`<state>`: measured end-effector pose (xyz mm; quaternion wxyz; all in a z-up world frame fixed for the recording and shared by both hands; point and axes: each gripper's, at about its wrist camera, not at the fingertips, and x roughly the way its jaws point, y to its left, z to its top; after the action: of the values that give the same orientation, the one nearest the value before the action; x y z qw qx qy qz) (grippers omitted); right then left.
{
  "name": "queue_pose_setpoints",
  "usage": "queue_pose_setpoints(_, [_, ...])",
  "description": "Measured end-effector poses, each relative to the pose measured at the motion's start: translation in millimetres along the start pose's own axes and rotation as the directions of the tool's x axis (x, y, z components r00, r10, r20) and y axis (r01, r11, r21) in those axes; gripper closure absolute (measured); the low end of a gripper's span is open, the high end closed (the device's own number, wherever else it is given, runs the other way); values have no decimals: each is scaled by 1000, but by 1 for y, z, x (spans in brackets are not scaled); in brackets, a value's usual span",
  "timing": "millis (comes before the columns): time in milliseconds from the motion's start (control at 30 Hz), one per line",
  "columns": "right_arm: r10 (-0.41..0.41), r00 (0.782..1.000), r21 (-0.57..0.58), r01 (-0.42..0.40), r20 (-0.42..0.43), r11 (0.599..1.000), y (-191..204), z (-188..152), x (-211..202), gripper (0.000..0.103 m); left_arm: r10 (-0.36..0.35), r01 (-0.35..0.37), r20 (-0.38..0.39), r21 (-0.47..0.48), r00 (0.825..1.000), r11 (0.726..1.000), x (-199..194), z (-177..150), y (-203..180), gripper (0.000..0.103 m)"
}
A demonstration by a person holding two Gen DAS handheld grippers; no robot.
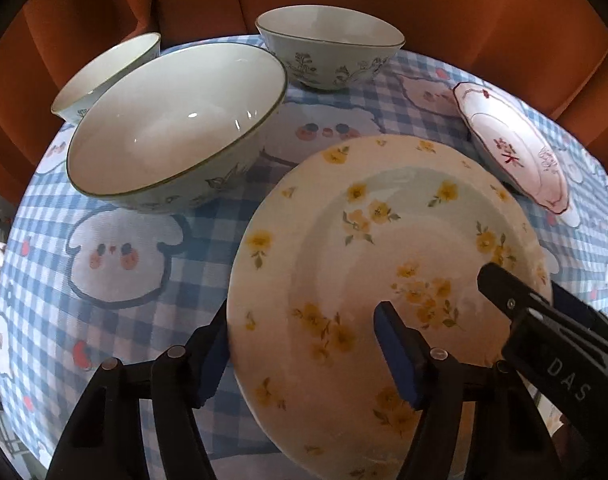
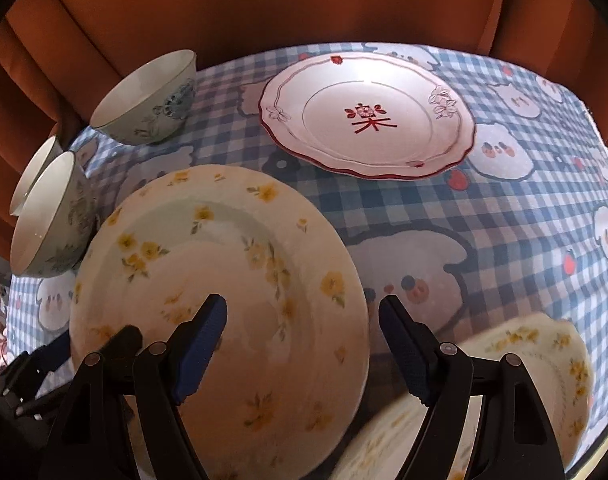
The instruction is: Organize plates and bowls
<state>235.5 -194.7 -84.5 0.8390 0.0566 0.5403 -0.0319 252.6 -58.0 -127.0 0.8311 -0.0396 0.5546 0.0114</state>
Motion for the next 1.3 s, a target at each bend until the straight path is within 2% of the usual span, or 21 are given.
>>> queue_pose_setpoints(100, [23, 1000, -18, -23, -11, 1000, 3, 4, 7, 30, -5, 5, 5, 1, 1000, 1000, 1, 0, -2, 33])
queue_pose_setpoints(267, [-20, 1000, -29, 20, -6, 999, 11, 0, 11, 30, -5, 5, 9, 43, 1000, 999, -2, -5, 2, 33])
queue_pose_setpoints(467, [22, 999, 2, -22, -34, 1000, 18, -15, 2, 30, 9, -9, -11, 43, 1000, 999, -10, -18, 19, 32])
queue_pose_setpoints(900, [39, 997, 8, -38, -74, 999, 50, -62, -19, 30, 4, -1, -32, 83, 999, 997, -29, -59, 55, 32])
queue_pose_setpoints(1167, [42, 997, -11, -43, -69, 999, 50, -62, -16, 31, -6, 8, -30, 84, 1000, 996, -28, -59, 55, 32])
queue_pose_setpoints(1300, [25, 998, -44, -28, -61, 999, 51, -56, -9, 37, -12, 14, -35, 66, 999, 998, -23, -50, 55, 31])
